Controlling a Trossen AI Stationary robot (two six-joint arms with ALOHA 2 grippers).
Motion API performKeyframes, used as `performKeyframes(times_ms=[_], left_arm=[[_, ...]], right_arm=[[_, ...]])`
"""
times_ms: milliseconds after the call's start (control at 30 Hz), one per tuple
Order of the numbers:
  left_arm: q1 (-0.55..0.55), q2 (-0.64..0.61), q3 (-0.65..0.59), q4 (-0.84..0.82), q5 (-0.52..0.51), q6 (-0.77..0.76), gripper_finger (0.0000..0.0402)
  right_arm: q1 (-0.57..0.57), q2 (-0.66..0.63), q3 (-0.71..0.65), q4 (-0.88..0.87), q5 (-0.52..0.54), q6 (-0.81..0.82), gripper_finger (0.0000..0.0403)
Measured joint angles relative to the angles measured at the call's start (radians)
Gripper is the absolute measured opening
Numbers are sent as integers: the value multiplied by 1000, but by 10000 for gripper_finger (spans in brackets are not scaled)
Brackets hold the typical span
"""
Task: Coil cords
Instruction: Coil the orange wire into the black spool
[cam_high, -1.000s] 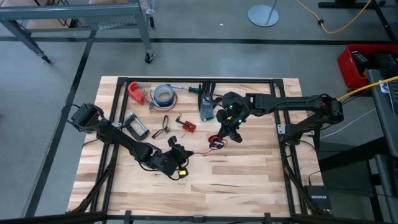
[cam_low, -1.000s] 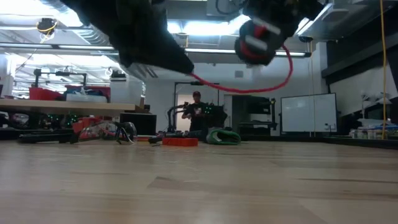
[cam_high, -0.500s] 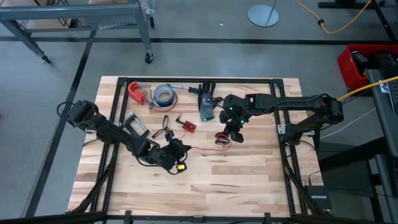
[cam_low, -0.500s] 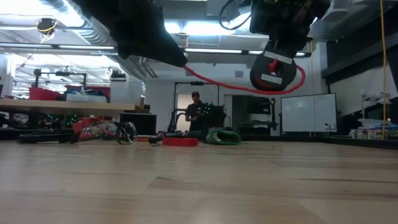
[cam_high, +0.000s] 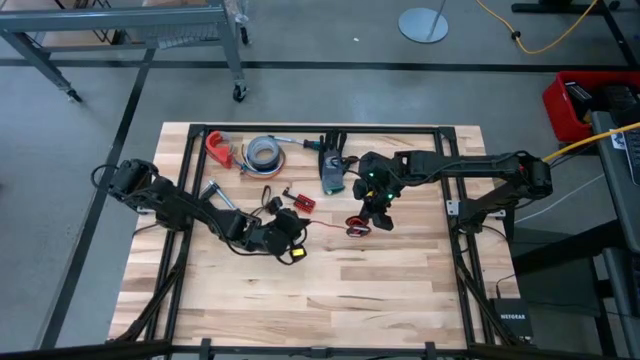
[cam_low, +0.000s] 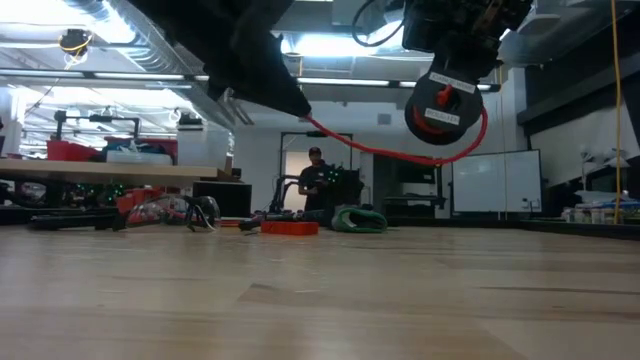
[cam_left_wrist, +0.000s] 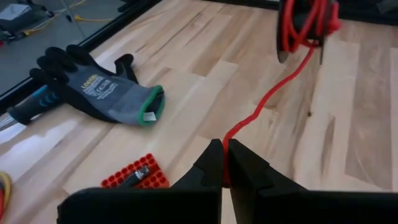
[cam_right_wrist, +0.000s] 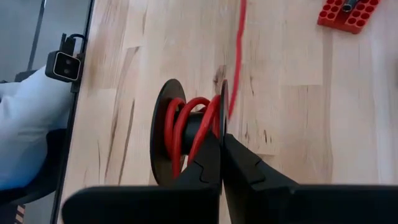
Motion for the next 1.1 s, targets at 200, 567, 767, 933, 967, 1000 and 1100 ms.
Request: performKeyframes(times_ms=[200, 567, 767, 933, 967, 1000, 1100], left_arm=[[23, -35, 0, 8, -2, 7, 0], [39, -113, 0, 48, -4, 80, 0], [59, -113, 0, 71, -4, 115, 0], [85, -113, 0, 83, 0, 137, 0], [88, -113, 0, 83, 13, 131, 0], [90, -112, 0, 82, 32, 120, 0], [88, -111, 0, 83, 79, 85, 0]], right_arm=[[0, 0, 0, -3, 36, 0, 3], [0, 0, 0, 1, 229, 1, 3], [0, 0, 0, 1, 234, 2, 3], [0, 1, 0, 2, 227, 3, 3], [0, 1, 0, 2, 227, 3, 3], [0, 1, 0, 2, 227, 3, 3], [0, 1, 0, 7, 227, 3, 3]])
